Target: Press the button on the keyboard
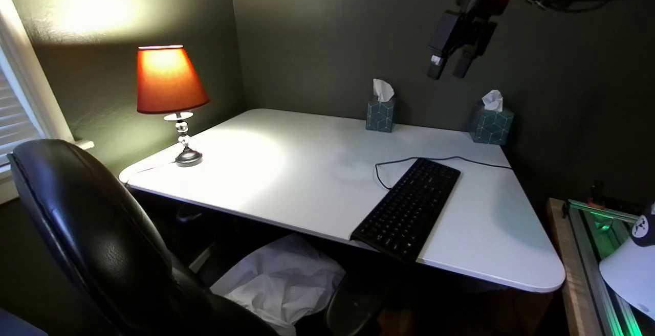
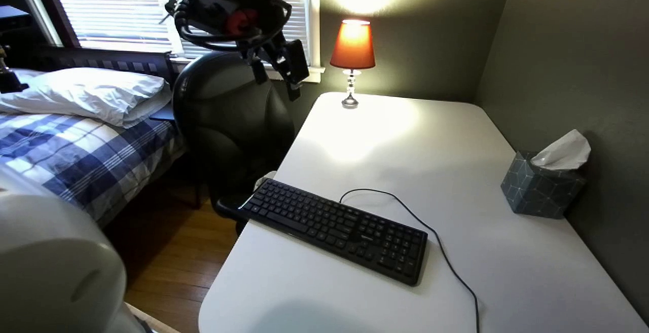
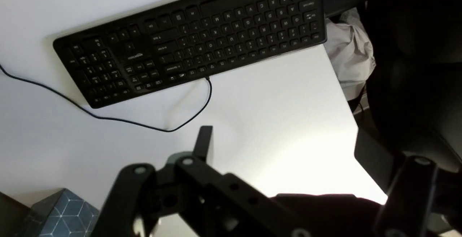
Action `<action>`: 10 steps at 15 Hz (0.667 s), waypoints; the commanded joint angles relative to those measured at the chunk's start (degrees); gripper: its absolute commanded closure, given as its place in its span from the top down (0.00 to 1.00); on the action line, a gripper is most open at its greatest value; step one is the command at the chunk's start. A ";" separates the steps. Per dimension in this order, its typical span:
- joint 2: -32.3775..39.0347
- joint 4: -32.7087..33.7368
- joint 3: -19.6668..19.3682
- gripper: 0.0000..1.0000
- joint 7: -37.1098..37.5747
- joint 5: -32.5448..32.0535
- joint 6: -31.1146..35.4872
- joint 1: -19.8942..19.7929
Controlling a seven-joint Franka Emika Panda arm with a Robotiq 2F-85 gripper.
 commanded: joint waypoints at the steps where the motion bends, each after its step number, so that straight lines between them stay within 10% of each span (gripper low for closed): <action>1: 6.90 1.51 -2.10 1.00 -4.04 0.31 2.17 0.17; 10: 12.67 0.38 -4.11 1.00 -10.31 -3.52 6.12 -1.12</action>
